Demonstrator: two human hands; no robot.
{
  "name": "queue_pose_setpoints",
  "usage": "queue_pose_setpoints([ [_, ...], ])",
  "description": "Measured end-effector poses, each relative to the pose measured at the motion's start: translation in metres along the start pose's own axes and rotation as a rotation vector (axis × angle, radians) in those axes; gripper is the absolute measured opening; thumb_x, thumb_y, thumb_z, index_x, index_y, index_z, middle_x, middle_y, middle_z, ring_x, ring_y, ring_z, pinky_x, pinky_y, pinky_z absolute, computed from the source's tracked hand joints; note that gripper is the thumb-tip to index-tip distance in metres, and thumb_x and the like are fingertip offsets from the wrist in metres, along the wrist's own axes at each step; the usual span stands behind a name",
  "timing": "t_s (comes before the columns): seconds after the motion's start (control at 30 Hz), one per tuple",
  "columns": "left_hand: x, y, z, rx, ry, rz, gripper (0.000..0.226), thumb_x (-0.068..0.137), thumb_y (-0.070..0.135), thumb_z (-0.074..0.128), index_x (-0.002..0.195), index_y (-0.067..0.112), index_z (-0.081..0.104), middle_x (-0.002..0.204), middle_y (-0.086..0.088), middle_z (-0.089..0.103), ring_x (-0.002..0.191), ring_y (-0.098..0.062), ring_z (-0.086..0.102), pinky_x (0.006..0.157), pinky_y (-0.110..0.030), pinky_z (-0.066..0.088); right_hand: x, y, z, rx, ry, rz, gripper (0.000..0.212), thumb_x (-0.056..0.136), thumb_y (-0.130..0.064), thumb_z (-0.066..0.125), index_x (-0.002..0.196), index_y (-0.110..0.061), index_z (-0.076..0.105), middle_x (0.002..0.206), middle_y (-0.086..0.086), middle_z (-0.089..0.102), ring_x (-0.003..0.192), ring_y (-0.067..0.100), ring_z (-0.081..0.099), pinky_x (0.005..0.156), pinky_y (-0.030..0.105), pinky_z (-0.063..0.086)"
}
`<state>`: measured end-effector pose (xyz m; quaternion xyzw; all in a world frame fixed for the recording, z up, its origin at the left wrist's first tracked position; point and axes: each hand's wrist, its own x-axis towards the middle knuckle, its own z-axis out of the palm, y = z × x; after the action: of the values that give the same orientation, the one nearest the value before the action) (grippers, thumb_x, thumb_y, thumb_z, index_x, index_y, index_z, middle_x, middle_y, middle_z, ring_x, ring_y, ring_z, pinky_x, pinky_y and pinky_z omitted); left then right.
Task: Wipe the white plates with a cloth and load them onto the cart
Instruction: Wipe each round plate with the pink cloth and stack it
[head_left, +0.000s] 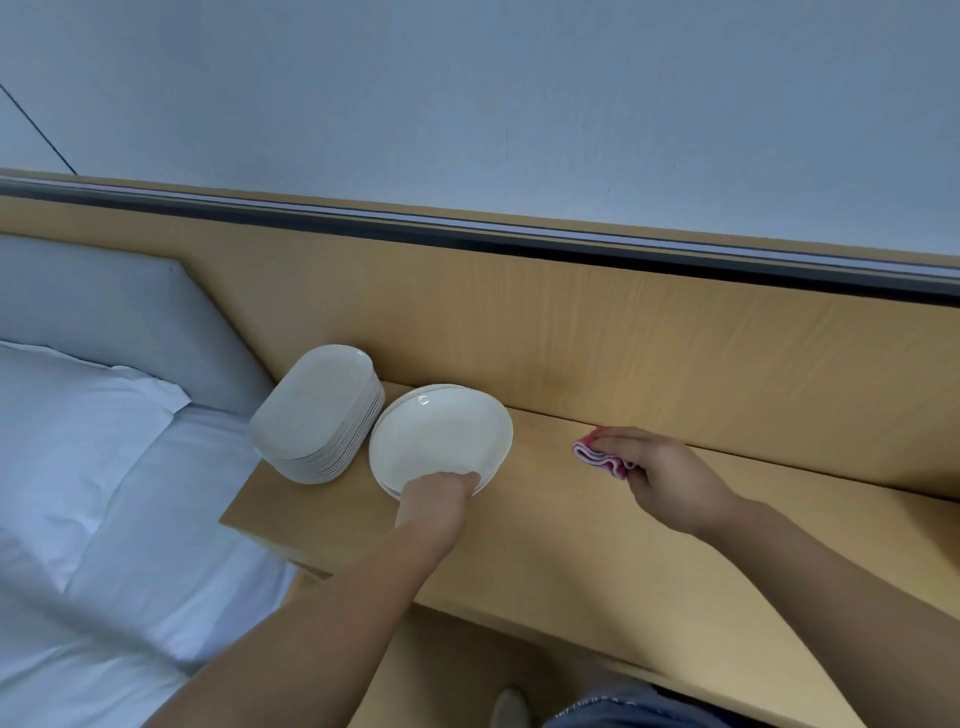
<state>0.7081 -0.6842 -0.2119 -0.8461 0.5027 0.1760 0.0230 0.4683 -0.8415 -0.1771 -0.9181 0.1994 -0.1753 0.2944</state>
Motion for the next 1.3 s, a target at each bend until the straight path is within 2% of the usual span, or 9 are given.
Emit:
queue_pose_setpoints([
  [0.2,0.01,-0.011,0.011,0.057,-0.035,0.067,0.037,0.098,0.011,0.037,0.128,0.025,0.054,0.118,0.002,0.061,0.106,-0.022,0.057,0.092,-0.035,0.049,-0.001,-0.006,0.008,-0.015,0.014,0.068,0.057,0.079,0.02,0.044,0.115,-0.018,0.068,0.111,-0.021,0.061,0.086,0.009,0.056,0.075,0.021,0.047],
  [0.37,0.02,-0.018,0.011,0.022,0.024,0.128,0.031,0.101,0.03,0.036,0.106,0.024,0.066,0.101,0.006,0.065,0.094,-0.016,0.06,0.07,-0.028,0.045,-0.007,-0.001,0.006,-0.044,0.006,0.113,0.059,0.079,0.02,0.045,0.117,-0.019,0.068,0.113,-0.027,0.058,0.086,0.008,0.056,0.075,0.02,0.047],
  [0.5,0.027,0.008,0.0,0.062,0.116,0.216,0.033,0.1,0.039,0.039,0.12,0.02,0.056,0.111,0.003,0.06,0.101,-0.017,0.054,0.076,-0.032,0.047,-0.021,0.005,-0.004,-0.058,0.031,0.177,0.059,0.08,0.019,0.047,0.119,-0.02,0.068,0.116,-0.029,0.057,0.089,0.009,0.059,0.077,0.017,0.047],
  [0.63,0.037,0.064,-0.006,0.019,0.121,0.325,0.032,0.1,0.036,0.038,0.121,0.018,0.054,0.111,0.001,0.058,0.104,-0.019,0.052,0.076,-0.033,0.046,-0.049,0.015,-0.026,-0.07,0.099,0.277,0.058,0.081,0.017,0.047,0.118,-0.021,0.068,0.117,-0.021,0.061,0.087,0.013,0.062,0.077,0.021,0.049],
  [0.77,0.047,0.131,-0.004,-0.015,0.118,0.44,0.022,0.098,0.034,0.041,0.104,0.017,0.053,0.106,-0.001,0.062,0.097,-0.022,0.056,0.076,-0.037,0.05,-0.094,0.03,-0.058,-0.107,0.206,0.406,0.061,0.076,0.021,0.043,0.116,-0.017,0.069,0.113,-0.02,0.06,0.086,0.014,0.061,0.078,0.027,0.051],
  [0.93,0.051,0.23,0.005,-0.022,0.111,0.577,0.026,0.097,0.037,0.043,0.108,0.018,0.058,0.11,0.002,0.065,0.1,-0.024,0.061,0.076,-0.032,0.048,-0.164,0.051,-0.105,-0.169,0.328,0.538,0.058,0.076,0.02,0.045,0.117,-0.015,0.069,0.116,-0.014,0.061,0.094,0.016,0.063,0.08,0.019,0.049],
  [1.1,0.039,0.33,0.015,-0.035,0.085,0.725,0.029,0.098,0.039,0.043,0.113,0.02,0.058,0.107,0.003,0.068,0.096,-0.024,0.063,0.076,-0.033,0.05,-0.232,0.068,-0.152,-0.207,0.438,0.641,0.054,0.08,0.016,0.048,0.115,-0.021,0.068,0.11,-0.004,0.068,0.083,0.011,0.061,0.076,0.03,0.053],
  [1.23,0.03,0.401,0.026,-0.021,0.084,0.786,0.027,0.098,0.04,0.043,0.109,0.02,0.057,0.101,0.002,0.069,0.09,-0.025,0.064,0.071,-0.032,0.049,-0.285,0.087,-0.185,-0.22,0.461,0.739,0.056,0.084,0.013,0.046,0.123,-0.021,0.066,0.12,-0.019,0.058,0.109,0.004,0.056,0.095,0.019,0.044],
  [1.3,0.026,0.435,0.033,-0.055,0.067,0.801,0.029,0.098,0.039,0.042,0.114,0.02,0.055,0.101,0.0,0.069,0.089,-0.024,0.063,0.073,-0.034,0.05,-0.309,0.098,-0.201,-0.218,0.459,0.789,0.056,0.085,0.011,0.043,0.127,-0.021,0.063,0.129,-0.016,0.055,0.121,0.004,0.049,0.103,0.017,0.035],
])
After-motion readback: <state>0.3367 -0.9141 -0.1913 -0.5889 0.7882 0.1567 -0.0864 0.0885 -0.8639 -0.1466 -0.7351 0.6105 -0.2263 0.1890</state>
